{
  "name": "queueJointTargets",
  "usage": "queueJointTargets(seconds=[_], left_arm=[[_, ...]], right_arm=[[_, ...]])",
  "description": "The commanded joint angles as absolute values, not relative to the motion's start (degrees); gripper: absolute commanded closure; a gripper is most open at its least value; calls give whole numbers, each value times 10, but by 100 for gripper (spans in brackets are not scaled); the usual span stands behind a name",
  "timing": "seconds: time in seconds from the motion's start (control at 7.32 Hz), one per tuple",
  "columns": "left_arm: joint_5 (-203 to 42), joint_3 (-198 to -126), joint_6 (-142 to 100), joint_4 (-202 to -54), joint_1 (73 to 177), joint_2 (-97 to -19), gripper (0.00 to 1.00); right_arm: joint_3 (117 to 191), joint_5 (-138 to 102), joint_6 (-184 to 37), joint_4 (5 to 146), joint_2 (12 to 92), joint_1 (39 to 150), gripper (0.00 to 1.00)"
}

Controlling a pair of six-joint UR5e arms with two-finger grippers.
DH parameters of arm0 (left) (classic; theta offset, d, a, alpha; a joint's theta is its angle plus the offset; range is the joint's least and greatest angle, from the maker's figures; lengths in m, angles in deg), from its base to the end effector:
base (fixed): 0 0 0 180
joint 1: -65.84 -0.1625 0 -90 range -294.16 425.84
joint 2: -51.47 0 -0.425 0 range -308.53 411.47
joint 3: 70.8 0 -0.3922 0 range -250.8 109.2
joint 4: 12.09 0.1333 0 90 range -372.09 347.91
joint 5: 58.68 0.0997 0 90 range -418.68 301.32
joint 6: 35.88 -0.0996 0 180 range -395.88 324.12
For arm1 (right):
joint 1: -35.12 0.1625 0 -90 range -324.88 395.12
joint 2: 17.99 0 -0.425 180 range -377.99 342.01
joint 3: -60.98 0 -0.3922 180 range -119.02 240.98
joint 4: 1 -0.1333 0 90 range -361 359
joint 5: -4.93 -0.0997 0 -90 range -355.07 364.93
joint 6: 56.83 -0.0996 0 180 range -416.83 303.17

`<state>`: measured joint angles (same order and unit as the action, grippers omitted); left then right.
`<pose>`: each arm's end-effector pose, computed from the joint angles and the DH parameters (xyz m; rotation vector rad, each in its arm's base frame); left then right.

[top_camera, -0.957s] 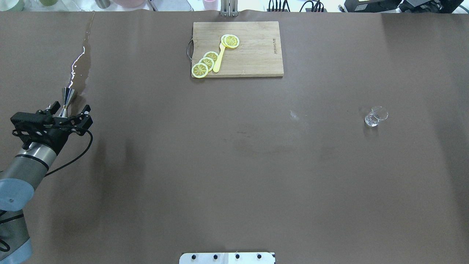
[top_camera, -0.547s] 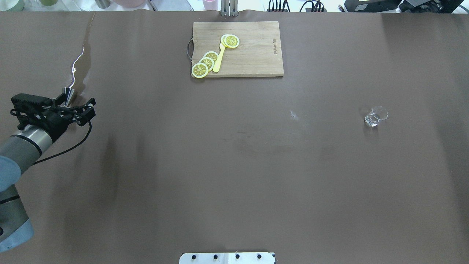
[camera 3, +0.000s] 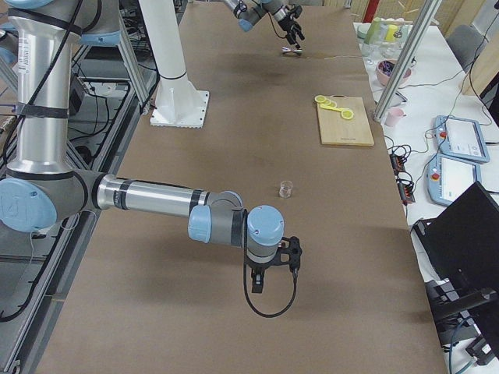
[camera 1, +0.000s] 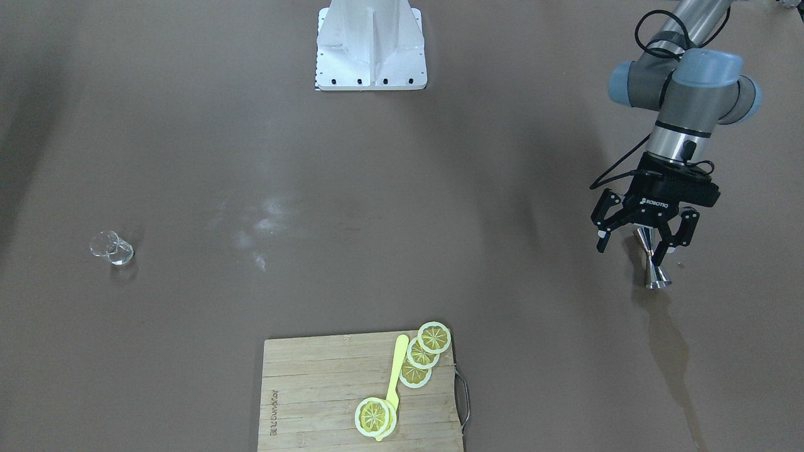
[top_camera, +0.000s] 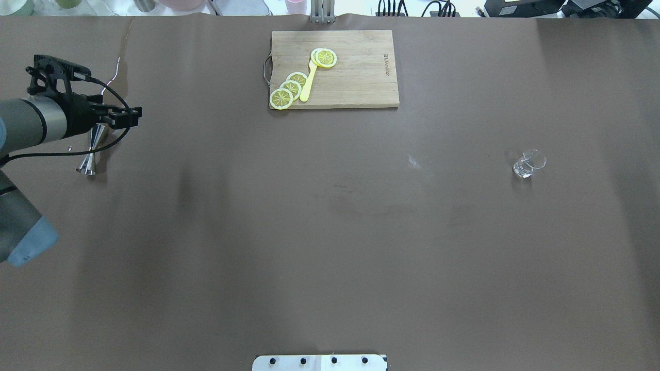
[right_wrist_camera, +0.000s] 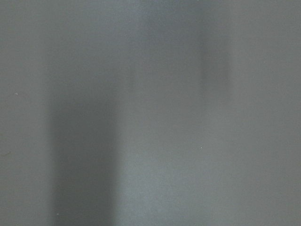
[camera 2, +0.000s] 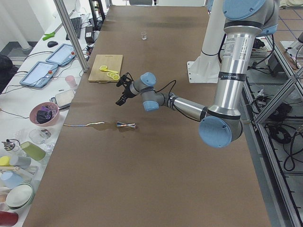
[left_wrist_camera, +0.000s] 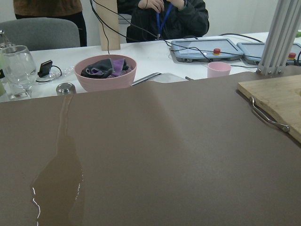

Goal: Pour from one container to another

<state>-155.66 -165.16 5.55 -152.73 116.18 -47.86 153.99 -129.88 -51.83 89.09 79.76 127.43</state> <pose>0.2783 -0.5256 0.4420 0.7813 0.8114 0.0408 0.0803 -0.4241 0.6948 -0.0300 -0.7851 -0.0115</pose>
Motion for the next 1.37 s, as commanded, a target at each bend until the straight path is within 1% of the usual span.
queueJointTargets(seconds=[0.0, 0.14, 0.27, 0.55, 0.82, 0.96, 1.09, 1.23], left_arm=[[-1685, -1653, 8, -1405, 1221, -502, 2], [-1720, -1654, -41, -1356, 1243, -503, 2], [-1752, -1654, -87, -1300, 1271, -505, 2], [-1855, -1654, -202, -1215, 1357, -496, 2], [-1882, -1655, -207, -1224, 1423, -451, 2], [-1896, -1686, -207, -1215, 1461, -414, 2], [-1921, -1737, -209, -1191, 1479, -360, 2], [-1924, -1732, -216, -1186, 1506, -347, 2]], right_arm=[[1544, -1298, -518, 894, 804, 1278, 0], [1557, -1296, -518, 917, 806, 1271, 0], [1587, -1288, -518, 985, 792, 1251, 0], [1590, -1275, -519, 998, 783, 1252, 0], [1587, -1274, -523, 994, 781, 1252, 0], [1587, -1275, -520, 993, 780, 1252, 0], [1586, -1275, -523, 983, 781, 1252, 0], [1580, -1273, -523, 954, 782, 1252, 0]])
